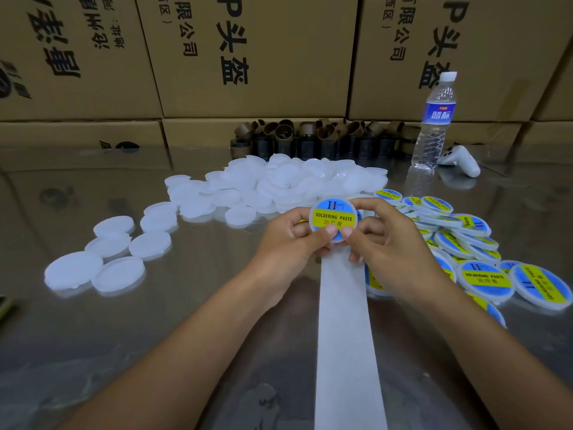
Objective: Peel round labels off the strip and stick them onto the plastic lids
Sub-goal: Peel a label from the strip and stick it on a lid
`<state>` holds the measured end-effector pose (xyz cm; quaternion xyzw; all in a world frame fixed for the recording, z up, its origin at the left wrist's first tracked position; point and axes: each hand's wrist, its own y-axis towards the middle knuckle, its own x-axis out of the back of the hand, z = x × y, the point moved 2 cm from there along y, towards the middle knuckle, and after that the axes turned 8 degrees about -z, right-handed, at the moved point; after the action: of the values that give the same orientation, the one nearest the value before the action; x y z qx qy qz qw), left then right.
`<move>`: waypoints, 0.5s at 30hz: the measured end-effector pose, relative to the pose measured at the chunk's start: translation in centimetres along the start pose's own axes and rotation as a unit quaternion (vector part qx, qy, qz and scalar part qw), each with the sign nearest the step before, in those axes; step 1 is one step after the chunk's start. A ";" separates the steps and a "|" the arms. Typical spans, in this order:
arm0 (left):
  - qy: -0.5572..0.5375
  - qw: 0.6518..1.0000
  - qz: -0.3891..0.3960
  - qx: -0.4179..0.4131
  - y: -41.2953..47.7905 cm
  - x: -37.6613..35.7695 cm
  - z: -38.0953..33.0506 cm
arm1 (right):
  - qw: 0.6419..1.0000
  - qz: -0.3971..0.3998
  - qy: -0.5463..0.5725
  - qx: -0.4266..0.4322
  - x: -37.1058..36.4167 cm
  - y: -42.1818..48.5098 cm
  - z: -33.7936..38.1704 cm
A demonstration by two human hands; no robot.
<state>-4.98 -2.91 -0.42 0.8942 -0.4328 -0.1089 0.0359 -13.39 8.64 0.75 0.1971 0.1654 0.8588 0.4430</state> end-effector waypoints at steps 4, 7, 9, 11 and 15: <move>0.016 1.000 0.025 -0.006 -0.2 -0.3 0.0 | 1.000 -0.024 0.004 -0.003 0.1 0.1 -0.1; 0.023 0.999 0.026 -0.008 -0.2 -0.4 0.0 | 1.000 -0.025 0.003 -0.006 0.1 0.1 -0.2; 0.030 0.999 0.021 -0.008 -0.2 -0.4 0.0 | 1.000 -0.017 0.000 -0.003 0.1 0.1 -0.2; 0.040 0.999 0.016 -0.008 -0.2 -0.4 0.0 | 1.000 -0.013 -0.001 0.003 0.1 0.1 -0.2; 0.047 0.999 -0.003 -0.007 0.3 0.0 -0.3 | 0.998 -0.054 -0.018 0.018 0.4 0.4 -0.1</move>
<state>-5.12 -3.06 -0.04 0.8994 -0.4270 -0.0700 0.0625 -13.88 8.72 0.93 0.2110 0.1828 0.8268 0.4883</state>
